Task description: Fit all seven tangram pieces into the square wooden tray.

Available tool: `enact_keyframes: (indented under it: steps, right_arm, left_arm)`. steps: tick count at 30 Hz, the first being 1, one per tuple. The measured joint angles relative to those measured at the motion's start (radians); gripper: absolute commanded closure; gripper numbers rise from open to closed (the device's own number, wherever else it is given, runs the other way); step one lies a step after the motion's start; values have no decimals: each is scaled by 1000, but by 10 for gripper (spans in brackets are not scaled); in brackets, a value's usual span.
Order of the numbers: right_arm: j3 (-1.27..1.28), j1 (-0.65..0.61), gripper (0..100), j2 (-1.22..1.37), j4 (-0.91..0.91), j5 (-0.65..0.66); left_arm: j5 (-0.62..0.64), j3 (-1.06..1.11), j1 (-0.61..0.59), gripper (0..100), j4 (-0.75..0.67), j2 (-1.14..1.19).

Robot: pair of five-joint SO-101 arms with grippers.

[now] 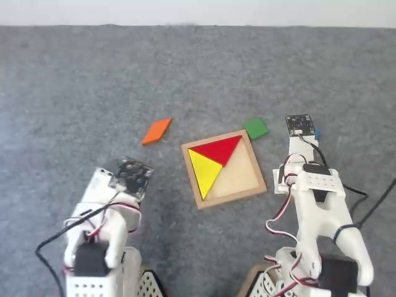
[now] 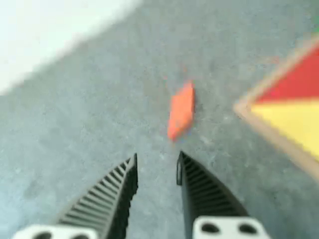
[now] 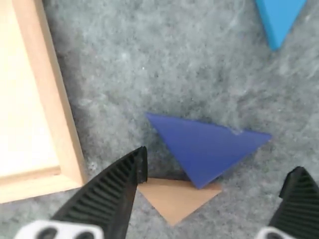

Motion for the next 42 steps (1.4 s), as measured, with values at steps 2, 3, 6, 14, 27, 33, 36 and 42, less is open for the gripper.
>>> enact_keyframes:
  steps: [2,3,6,14,27,33,36,42]
  right_arm:
    - [0,0,586,0,0,0]
    - [0,0,586,0,0,0]
    - [0,-9,586,0,0,0]
    - [0,-38,586,0,0,0]
    - [0,-38,586,0,0,0]
    - [0,-38,586,0,0,0]
    - [0,-38,586,0,-9,0]
    - [0,-38,586,0,-17,0]
  left_arm:
    - [0,-124,2,873,38,109]
    - [0,-189,2,873,54,178]
    - [14,-400,3,870,91,457]
    - [123,-1011,3,771,129,1425]
    - [199,-1672,61,772,147,2363]
    - [201,-1811,18,791,152,2519]
    - [201,-1834,17,877,163,2542]
    - [206,-1889,69,975,281,2565]
